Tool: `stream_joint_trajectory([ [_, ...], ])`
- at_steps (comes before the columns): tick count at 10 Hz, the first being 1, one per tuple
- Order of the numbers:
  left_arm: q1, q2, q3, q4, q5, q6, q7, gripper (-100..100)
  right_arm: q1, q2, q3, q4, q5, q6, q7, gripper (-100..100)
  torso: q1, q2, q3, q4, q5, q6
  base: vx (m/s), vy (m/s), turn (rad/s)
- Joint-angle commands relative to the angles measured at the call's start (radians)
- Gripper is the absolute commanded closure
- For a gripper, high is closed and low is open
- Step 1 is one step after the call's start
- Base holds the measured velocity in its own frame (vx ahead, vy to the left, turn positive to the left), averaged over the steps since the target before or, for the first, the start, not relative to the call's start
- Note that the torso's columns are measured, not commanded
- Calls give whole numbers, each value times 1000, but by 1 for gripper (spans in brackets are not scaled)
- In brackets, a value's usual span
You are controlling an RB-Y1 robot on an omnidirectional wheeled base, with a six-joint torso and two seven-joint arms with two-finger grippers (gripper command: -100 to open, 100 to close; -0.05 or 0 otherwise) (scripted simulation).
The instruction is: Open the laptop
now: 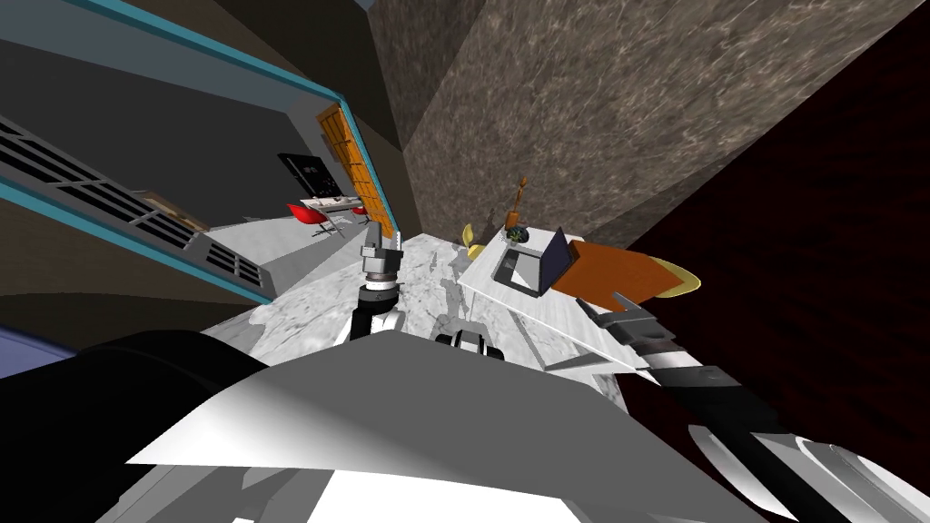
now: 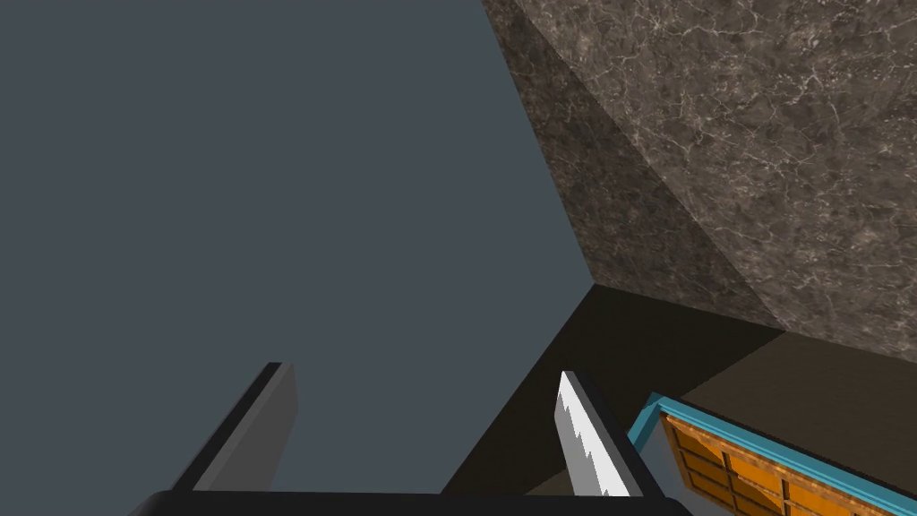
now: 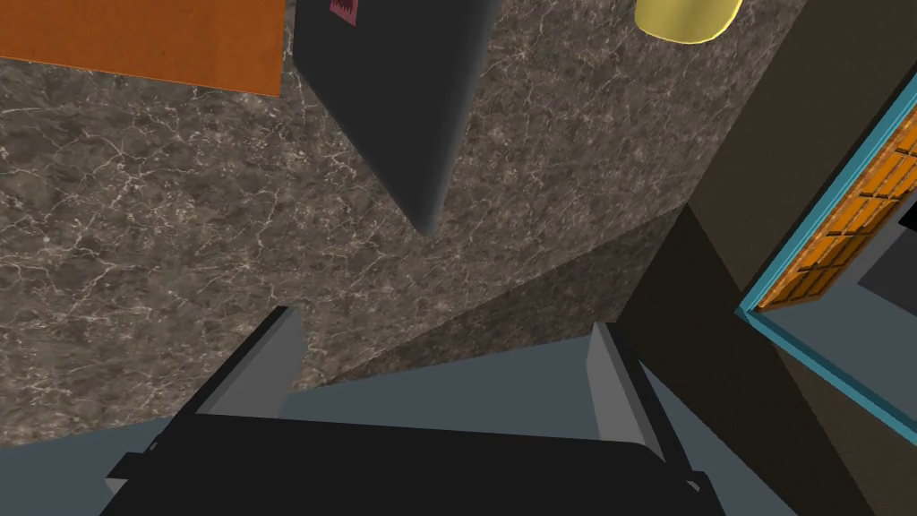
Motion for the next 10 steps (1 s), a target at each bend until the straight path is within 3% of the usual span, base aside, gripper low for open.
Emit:
stream_joint_trajectory([
  [1, 0, 0, 0, 0, 0, 0, 0, 0, 19, -63, -26, 23, 43, 9, 33, -100, 0, 0, 0, 0, 0, 0, 58, 55, 3],
  [4, 0, 0, 0, 0, 0, 0, 0, 0, 49, -166, -71, 57, 116, 37, 80, -100, -2, 2, 1, 1, -1, 0, 65, 58, 27],
  [5, 0, 0, 0, 0, 0, 0, 0, 0, 49, -172, -71, 57, 116, 37, 80, -100, 0, 1, 1, 0, 0, 0, 53, 56, 4],
  [10, 0, 0, 0, 0, 0, 0, 0, 0, 92, -327, -134, 101, 219, 76, 146, -100, -1, 1, 0, 0, 0, 0, 61, 59, 20],
])
